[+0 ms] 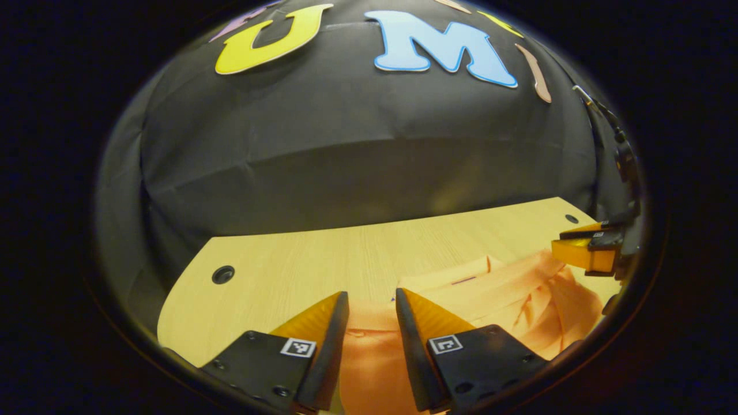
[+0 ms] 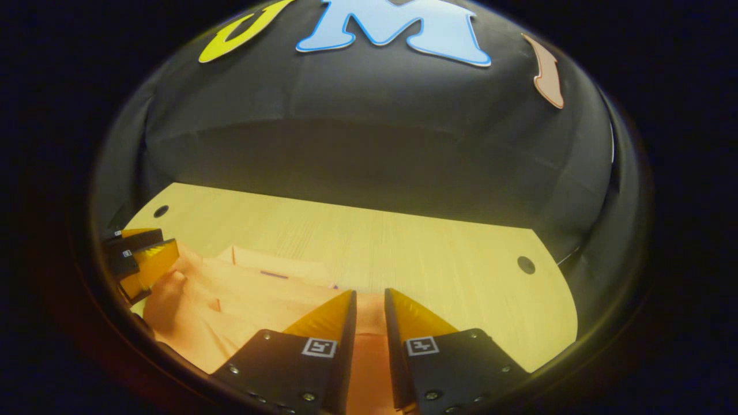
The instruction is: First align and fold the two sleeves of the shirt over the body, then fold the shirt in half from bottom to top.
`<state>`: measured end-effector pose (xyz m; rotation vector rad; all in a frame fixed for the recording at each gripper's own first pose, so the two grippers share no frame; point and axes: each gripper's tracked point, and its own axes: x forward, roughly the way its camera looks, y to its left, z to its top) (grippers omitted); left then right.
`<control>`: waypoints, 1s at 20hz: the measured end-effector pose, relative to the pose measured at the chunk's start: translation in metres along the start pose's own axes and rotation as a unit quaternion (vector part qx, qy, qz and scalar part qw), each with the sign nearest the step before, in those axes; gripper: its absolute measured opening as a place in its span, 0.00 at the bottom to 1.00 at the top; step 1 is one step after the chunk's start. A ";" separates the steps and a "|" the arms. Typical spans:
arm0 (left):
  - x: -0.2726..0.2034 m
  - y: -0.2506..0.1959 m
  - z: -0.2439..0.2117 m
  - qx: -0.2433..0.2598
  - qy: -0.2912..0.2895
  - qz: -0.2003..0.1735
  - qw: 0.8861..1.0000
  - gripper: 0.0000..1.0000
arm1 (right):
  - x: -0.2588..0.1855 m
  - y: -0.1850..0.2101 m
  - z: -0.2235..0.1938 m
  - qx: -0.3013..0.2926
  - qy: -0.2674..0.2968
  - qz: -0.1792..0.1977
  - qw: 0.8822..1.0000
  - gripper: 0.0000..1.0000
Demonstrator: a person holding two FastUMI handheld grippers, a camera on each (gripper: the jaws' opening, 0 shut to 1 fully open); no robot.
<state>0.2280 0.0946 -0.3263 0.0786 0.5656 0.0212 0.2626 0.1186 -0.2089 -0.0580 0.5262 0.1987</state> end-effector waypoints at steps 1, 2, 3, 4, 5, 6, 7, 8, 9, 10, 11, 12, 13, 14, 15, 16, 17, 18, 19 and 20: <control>-0.003 0.001 0.002 -0.001 -0.003 0.003 1.000 0.63 | -0.003 0.000 0.002 -0.004 -0.004 0.003 1.000 0.38; -0.006 0.002 0.005 -0.004 -0.004 0.004 1.000 0.65 | -0.007 0.000 0.004 -0.010 -0.007 0.003 1.000 0.46; -0.009 0.002 0.006 -0.006 -0.005 0.005 1.000 0.75 | -0.010 0.000 0.006 -0.015 -0.011 0.005 1.000 0.48; -0.013 0.003 0.008 -0.006 -0.007 0.010 1.000 0.77 | -0.014 0.001 0.007 -0.021 -0.014 0.007 1.000 0.51; -0.016 0.005 0.010 -0.006 -0.010 0.016 1.000 0.82 | -0.018 0.001 0.009 -0.027 -0.016 0.008 0.999 0.66; -0.021 0.005 0.012 -0.006 -0.012 0.019 1.000 0.85 | -0.024 0.001 0.012 -0.032 -0.021 0.007 0.999 0.74; -0.026 0.005 0.013 -0.006 -0.015 0.021 1.000 0.92 | -0.030 0.001 0.015 -0.035 -0.027 0.008 0.999 0.86; -0.031 0.005 0.016 -0.005 -0.018 0.025 1.000 0.94 | -0.036 0.002 0.016 -0.038 -0.034 0.008 0.999 0.91; -0.037 0.005 0.017 -0.004 -0.022 0.027 0.999 0.96 | -0.044 0.002 0.019 -0.039 -0.040 0.009 0.998 0.96; -0.043 0.005 0.018 -0.004 -0.024 0.029 0.999 0.95 | -0.052 0.003 0.021 -0.038 -0.046 0.011 0.998 0.96; -0.050 0.004 0.020 -0.006 -0.027 0.029 0.999 0.97 | -0.062 0.004 0.024 -0.038 -0.052 0.013 0.998 0.96; -0.058 0.004 0.023 -0.007 -0.034 0.030 0.999 0.97 | -0.072 0.005 0.026 -0.037 -0.060 0.015 0.997 0.96; -0.064 0.004 0.025 -0.010 -0.041 0.031 0.999 0.95 | -0.082 0.006 0.030 -0.037 -0.069 0.018 0.997 0.96; -0.072 0.004 0.027 -0.012 -0.047 0.031 0.998 0.97 | -0.091 0.006 0.033 -0.039 -0.078 0.018 0.996 0.96; -0.079 0.003 0.029 -0.013 -0.054 0.032 0.998 0.97 | -0.101 0.008 0.033 -0.042 -0.087 0.018 0.995 0.96; -0.090 0.004 0.033 -0.014 -0.063 0.034 0.997 0.97 | -0.110 0.008 0.035 -0.046 -0.097 0.019 0.994 0.96; -0.098 0.003 0.035 -0.016 -0.071 0.034 0.997 0.98 | -0.121 0.008 0.037 -0.050 -0.106 0.019 0.993 0.96; -0.109 0.002 0.040 -0.019 -0.082 0.037 0.996 0.97 | -0.130 0.009 0.038 -0.052 -0.114 0.021 0.992 0.96; -0.119 0.000 0.044 -0.022 -0.093 0.036 0.995 0.97 | -0.139 0.010 0.040 -0.052 -0.121 0.025 0.991 0.96; -0.130 -0.001 0.049 -0.025 -0.104 0.037 0.994 0.97 | -0.149 0.012 0.041 -0.051 -0.129 0.028 0.990 0.96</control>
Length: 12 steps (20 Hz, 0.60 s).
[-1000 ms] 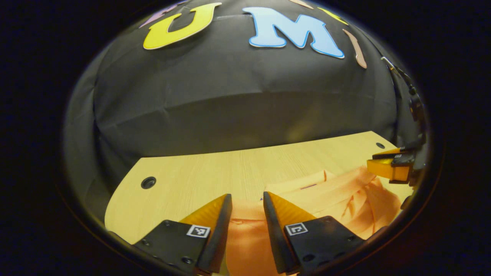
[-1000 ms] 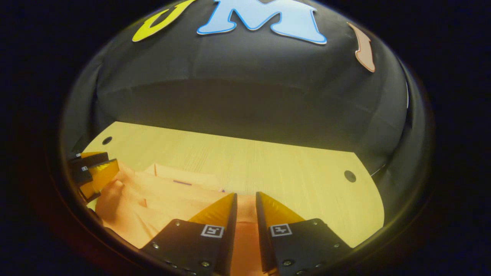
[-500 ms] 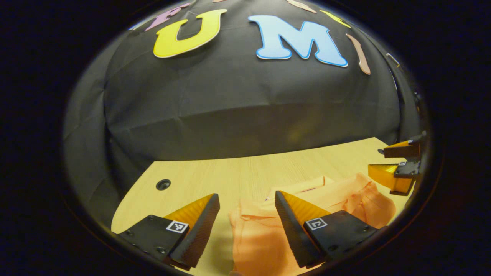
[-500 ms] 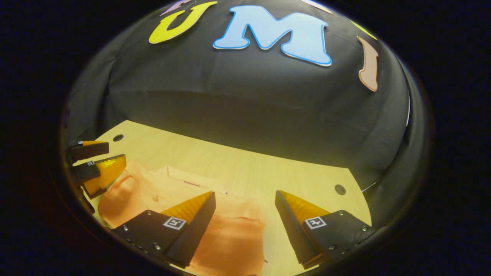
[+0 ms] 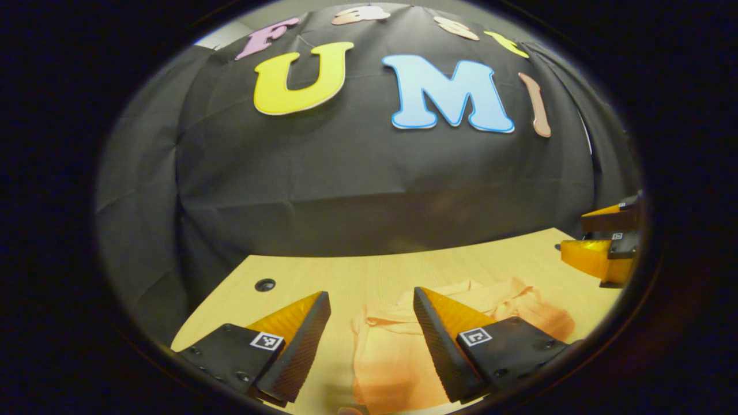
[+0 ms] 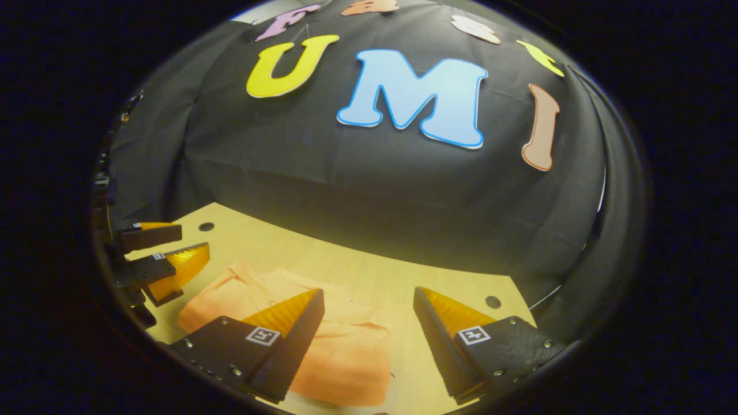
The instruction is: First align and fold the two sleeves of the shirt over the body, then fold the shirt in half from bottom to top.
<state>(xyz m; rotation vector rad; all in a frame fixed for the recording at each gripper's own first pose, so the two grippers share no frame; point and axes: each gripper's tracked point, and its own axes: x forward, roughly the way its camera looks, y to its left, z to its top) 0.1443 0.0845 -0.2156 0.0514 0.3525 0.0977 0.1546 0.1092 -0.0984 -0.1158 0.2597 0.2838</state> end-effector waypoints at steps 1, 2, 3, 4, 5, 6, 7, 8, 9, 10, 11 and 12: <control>-0.009 -0.001 0.008 0.000 -0.010 0.000 1.000 0.97 | -0.008 0.001 0.004 0.001 -0.008 0.003 1.000 0.96; -0.020 -0.002 0.015 0.001 -0.022 0.003 1.000 0.97 | -0.017 0.002 0.012 0.001 -0.015 0.005 1.000 0.96; -0.028 -0.002 0.022 0.004 -0.029 0.004 1.000 0.95 | -0.025 0.003 0.015 0.001 -0.021 0.007 1.000 0.96; -0.038 -0.002 0.029 0.007 -0.039 0.008 0.999 0.96 | -0.033 0.004 0.017 0.002 -0.026 0.010 1.000 0.96; -0.046 -0.002 0.036 0.009 -0.046 0.009 0.999 0.94 | -0.041 0.004 0.020 0.004 -0.032 0.012 0.999 0.97; -0.054 -0.003 0.042 0.010 -0.052 0.011 0.999 0.94 | -0.051 0.004 0.024 0.006 -0.038 0.013 0.999 0.97; -0.065 -0.004 0.048 0.011 -0.058 0.013 0.998 0.96 | -0.060 0.005 0.027 0.009 -0.044 0.014 0.999 0.97; -0.076 -0.006 0.053 0.012 -0.065 0.016 0.998 0.96 | -0.069 0.002 0.025 0.011 -0.051 0.015 0.999 0.97; -0.088 -0.007 0.059 0.013 -0.073 0.020 0.997 0.96 | -0.078 0.001 0.027 0.012 -0.058 0.017 0.998 0.96; -0.099 -0.007 0.064 0.013 -0.081 0.023 0.996 0.96 | -0.089 0.000 0.030 0.013 -0.066 0.018 0.998 0.96; -0.111 -0.008 0.068 0.012 -0.087 0.026 0.996 0.96 | -0.101 -0.001 0.032 0.013 -0.074 0.019 0.997 0.96; -0.123 -0.010 0.071 0.012 -0.093 0.029 0.995 0.96 | -0.112 -0.002 0.036 0.014 -0.081 0.021 0.996 0.96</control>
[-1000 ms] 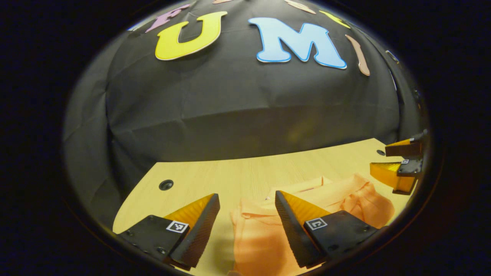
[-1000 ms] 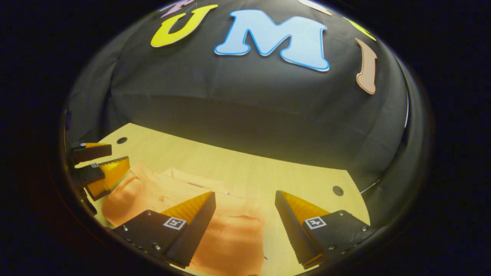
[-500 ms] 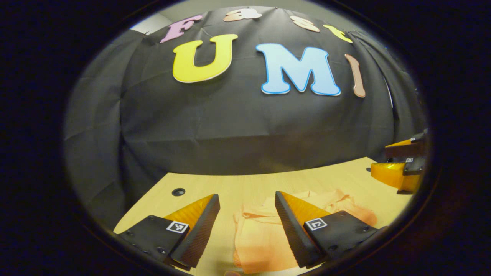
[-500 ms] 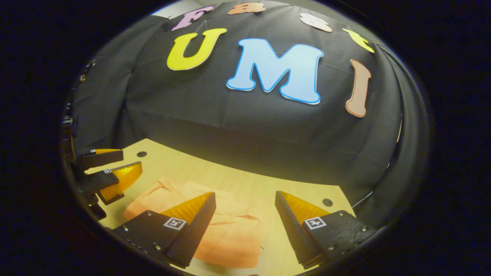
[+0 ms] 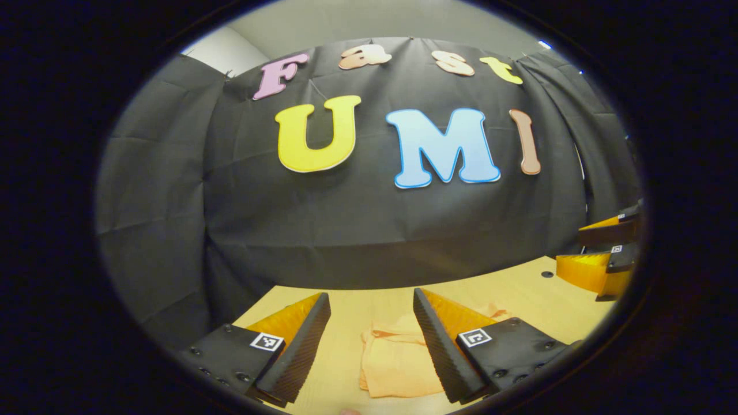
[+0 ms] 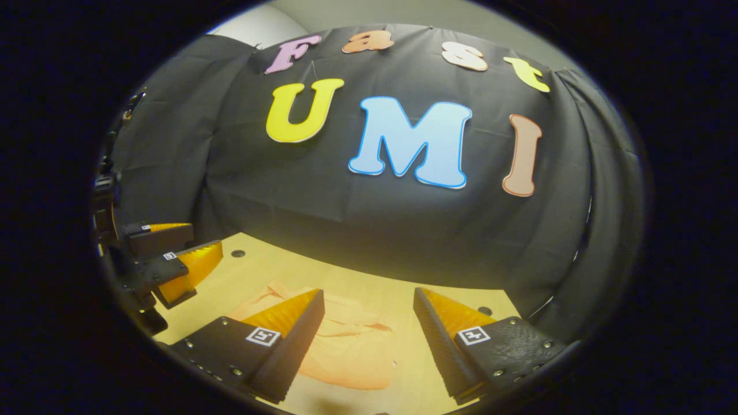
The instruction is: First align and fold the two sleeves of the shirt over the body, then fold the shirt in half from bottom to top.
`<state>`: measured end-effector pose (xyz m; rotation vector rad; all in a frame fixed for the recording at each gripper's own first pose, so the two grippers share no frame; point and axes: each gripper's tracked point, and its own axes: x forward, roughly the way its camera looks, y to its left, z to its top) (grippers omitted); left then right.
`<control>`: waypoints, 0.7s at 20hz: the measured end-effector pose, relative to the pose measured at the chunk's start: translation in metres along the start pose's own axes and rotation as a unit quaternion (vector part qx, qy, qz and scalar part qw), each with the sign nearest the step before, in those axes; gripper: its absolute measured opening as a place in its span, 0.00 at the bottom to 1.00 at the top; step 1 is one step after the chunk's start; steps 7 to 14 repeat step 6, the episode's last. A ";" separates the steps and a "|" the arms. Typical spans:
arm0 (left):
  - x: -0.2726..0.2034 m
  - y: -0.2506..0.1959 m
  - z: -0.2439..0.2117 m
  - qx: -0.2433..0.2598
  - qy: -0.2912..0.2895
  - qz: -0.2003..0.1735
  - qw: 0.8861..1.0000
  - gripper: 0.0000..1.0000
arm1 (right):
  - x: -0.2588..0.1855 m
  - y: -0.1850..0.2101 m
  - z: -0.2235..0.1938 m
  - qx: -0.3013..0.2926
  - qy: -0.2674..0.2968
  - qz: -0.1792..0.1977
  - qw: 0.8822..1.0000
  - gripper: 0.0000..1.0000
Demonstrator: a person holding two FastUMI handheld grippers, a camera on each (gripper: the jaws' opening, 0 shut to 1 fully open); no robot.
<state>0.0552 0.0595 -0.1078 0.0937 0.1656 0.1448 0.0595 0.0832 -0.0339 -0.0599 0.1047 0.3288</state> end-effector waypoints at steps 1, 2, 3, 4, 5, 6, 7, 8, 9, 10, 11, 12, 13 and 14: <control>-0.012 0.000 0.006 0.001 -0.008 0.005 1.000 0.96 | -0.011 -0.001 0.005 0.000 -0.007 0.001 1.000 0.96; -0.025 -0.001 0.012 0.002 -0.016 0.009 1.000 0.96 | -0.023 -0.002 0.007 0.002 -0.015 0.001 1.000 0.96; -0.034 -0.003 0.015 0.002 -0.019 0.011 1.000 0.96 | -0.034 -0.003 0.010 0.004 -0.022 0.001 1.000 0.96; -0.047 -0.007 0.015 -0.001 -0.023 0.012 1.000 0.96 | -0.044 -0.003 0.012 0.008 -0.028 0.002 1.000 0.96; -0.058 -0.009 0.014 -0.004 -0.024 0.013 1.000 0.96 | -0.055 -0.003 0.012 0.013 -0.032 0.005 0.999 0.96; -0.068 -0.011 0.012 -0.005 -0.025 0.016 1.000 0.96 | -0.065 -0.001 0.011 0.018 -0.034 0.007 0.999 0.96; -0.068 -0.011 0.012 -0.005 -0.025 0.016 1.000 0.96 | -0.065 -0.001 0.011 0.018 -0.034 0.007 0.999 0.96; -0.068 -0.011 0.012 -0.005 -0.025 0.016 1.000 0.96 | -0.065 -0.001 0.011 0.018 -0.034 0.007 0.999 0.96; -0.068 -0.011 0.012 -0.005 -0.025 0.016 1.000 0.96 | -0.065 -0.001 0.011 0.018 -0.034 0.007 0.999 0.96; -0.068 -0.011 0.012 -0.005 -0.025 0.016 1.000 0.96 | -0.065 -0.001 0.011 0.018 -0.034 0.007 0.999 0.96; -0.068 -0.011 0.012 -0.005 -0.025 0.016 1.000 0.96 | -0.065 -0.001 0.011 0.018 -0.034 0.007 0.999 0.96; -0.068 -0.011 0.012 -0.005 -0.025 0.016 1.000 0.96 | -0.065 -0.001 0.011 0.018 -0.034 0.007 0.999 0.96; -0.068 -0.011 0.012 -0.005 -0.025 0.016 1.000 0.96 | -0.065 -0.001 0.011 0.018 -0.034 0.007 0.999 0.96; -0.068 -0.011 0.012 -0.005 -0.025 0.016 1.000 0.96 | -0.065 -0.001 0.011 0.018 -0.034 0.007 0.999 0.96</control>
